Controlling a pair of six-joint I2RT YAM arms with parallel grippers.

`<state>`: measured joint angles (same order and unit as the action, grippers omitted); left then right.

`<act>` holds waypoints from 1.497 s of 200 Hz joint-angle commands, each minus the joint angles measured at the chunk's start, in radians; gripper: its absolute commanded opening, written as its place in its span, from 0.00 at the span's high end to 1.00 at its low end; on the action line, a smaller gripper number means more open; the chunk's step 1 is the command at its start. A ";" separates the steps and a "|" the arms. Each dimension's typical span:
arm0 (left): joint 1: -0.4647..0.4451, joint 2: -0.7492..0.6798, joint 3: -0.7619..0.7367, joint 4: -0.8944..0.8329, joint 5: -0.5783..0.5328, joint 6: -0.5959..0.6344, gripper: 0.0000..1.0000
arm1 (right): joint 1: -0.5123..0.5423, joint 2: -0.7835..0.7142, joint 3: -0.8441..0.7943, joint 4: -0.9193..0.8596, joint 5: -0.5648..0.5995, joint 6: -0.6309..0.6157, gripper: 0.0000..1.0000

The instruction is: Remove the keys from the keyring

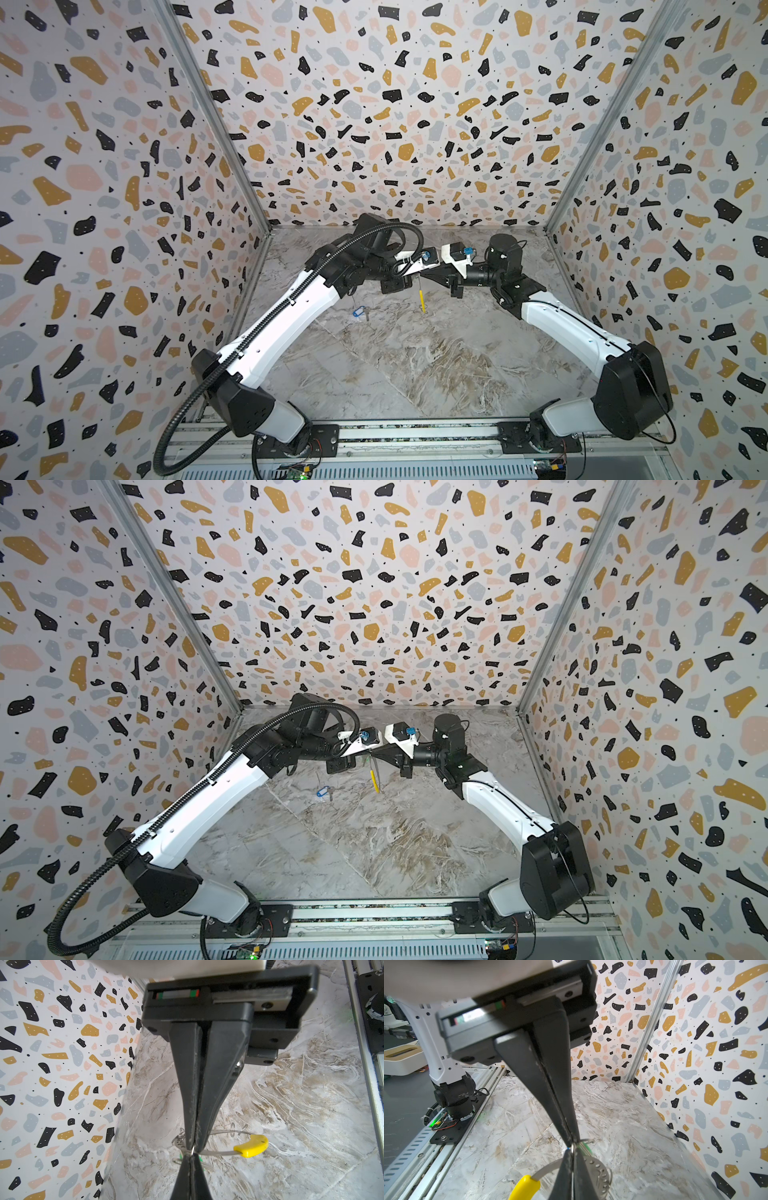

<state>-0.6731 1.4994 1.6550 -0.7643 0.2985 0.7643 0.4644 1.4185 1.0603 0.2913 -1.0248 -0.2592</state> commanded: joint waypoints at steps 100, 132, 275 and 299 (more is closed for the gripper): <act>0.172 -0.234 -0.413 0.589 0.229 -0.316 0.58 | -0.012 0.002 -0.068 0.320 -0.067 0.219 1.00; 0.173 -0.231 -0.496 0.703 0.287 -0.397 0.49 | -0.015 0.014 -0.072 0.393 -0.092 0.271 1.00; 0.173 -0.198 -0.613 0.875 0.426 -0.486 0.60 | -0.029 0.037 -0.084 0.588 -0.128 0.400 1.00; 0.169 -0.189 -0.613 0.887 0.458 -0.500 0.65 | -0.031 0.042 -0.082 0.612 -0.130 0.418 1.00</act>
<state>-0.5003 1.3144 1.0500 0.0483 0.7006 0.2928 0.4385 1.4631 0.9760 0.8185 -1.1339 0.1089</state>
